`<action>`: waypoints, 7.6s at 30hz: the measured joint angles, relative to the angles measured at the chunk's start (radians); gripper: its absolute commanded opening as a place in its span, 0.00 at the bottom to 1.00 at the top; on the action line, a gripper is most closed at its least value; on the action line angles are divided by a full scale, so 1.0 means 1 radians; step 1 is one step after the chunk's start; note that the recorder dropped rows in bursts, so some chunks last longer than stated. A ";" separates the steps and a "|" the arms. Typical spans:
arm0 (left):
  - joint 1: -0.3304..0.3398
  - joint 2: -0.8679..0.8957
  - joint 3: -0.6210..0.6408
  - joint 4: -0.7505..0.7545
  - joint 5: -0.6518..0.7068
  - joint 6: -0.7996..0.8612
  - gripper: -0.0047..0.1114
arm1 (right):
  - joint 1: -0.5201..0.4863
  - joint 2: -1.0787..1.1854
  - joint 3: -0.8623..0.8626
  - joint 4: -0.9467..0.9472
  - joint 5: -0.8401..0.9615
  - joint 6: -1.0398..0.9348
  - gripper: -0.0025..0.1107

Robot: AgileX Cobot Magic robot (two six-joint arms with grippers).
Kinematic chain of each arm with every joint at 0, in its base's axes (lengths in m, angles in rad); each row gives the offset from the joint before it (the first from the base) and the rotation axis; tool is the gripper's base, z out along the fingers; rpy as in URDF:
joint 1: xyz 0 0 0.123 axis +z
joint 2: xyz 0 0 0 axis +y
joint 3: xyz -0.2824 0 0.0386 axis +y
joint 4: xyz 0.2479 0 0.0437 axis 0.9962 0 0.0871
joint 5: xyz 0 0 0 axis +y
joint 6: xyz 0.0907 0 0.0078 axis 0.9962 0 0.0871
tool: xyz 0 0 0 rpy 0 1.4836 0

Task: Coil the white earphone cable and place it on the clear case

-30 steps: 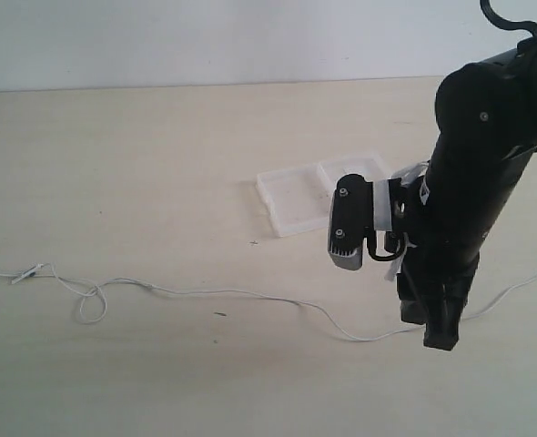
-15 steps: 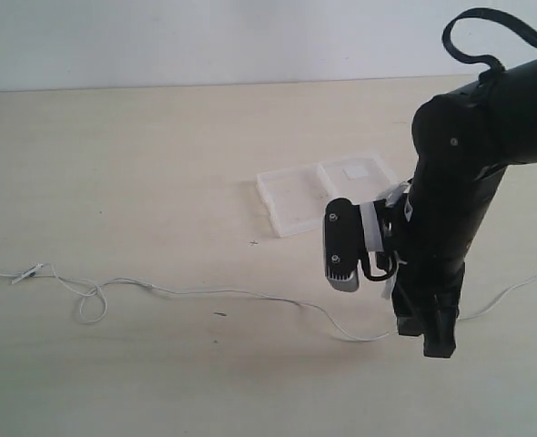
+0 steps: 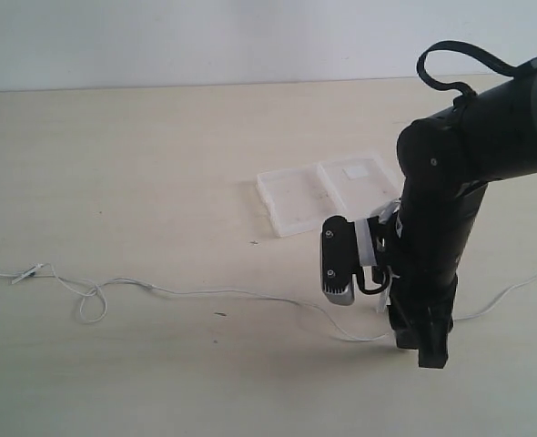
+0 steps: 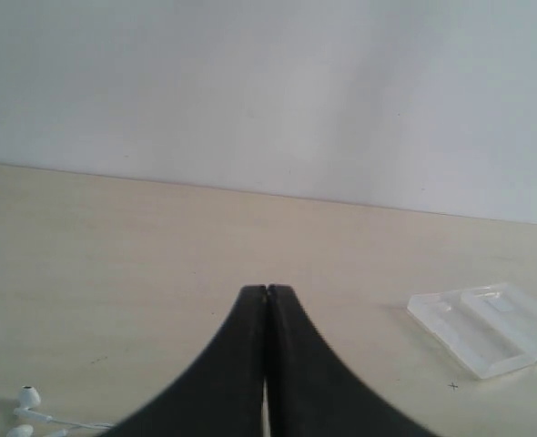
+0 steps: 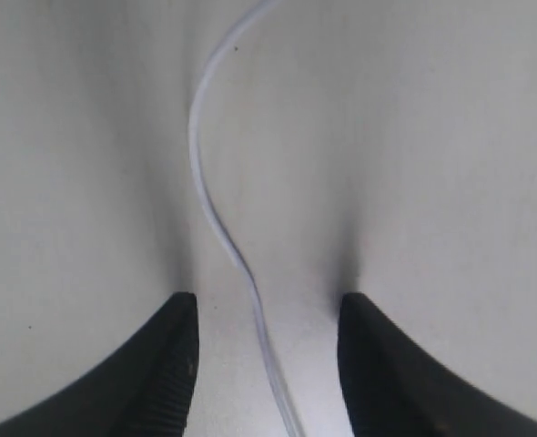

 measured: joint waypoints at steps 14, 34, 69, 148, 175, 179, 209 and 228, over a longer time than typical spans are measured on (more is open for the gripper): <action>0.000 0.000 0.000 -0.004 0.002 0.000 0.04 | 0.000 0.027 -0.008 0.009 0.018 0.041 0.39; 0.000 0.000 0.000 -0.006 0.004 0.000 0.04 | 0.000 0.038 0.013 -0.046 -0.054 0.020 0.39; 0.000 0.000 0.000 -0.008 0.026 0.000 0.04 | 0.000 0.045 0.019 -0.017 -0.016 -0.034 0.02; 0.000 0.000 0.000 -0.008 0.030 0.000 0.04 | 0.000 -0.328 -0.326 -0.021 0.365 0.114 0.02; 0.000 0.000 0.000 -0.008 0.030 0.000 0.04 | 0.000 -0.328 -0.326 -0.021 0.382 0.117 0.02; 0.000 0.000 0.000 -0.008 0.030 0.000 0.04 | 0.000 -0.328 -0.326 -0.021 0.397 0.117 0.02; 0.000 0.000 0.000 -0.008 0.030 0.000 0.04 | 0.000 -0.373 -0.660 0.000 0.432 0.112 0.02; 0.000 0.000 0.000 -0.004 0.030 0.040 0.04 | 0.000 -0.416 -0.719 -0.047 0.435 0.188 0.02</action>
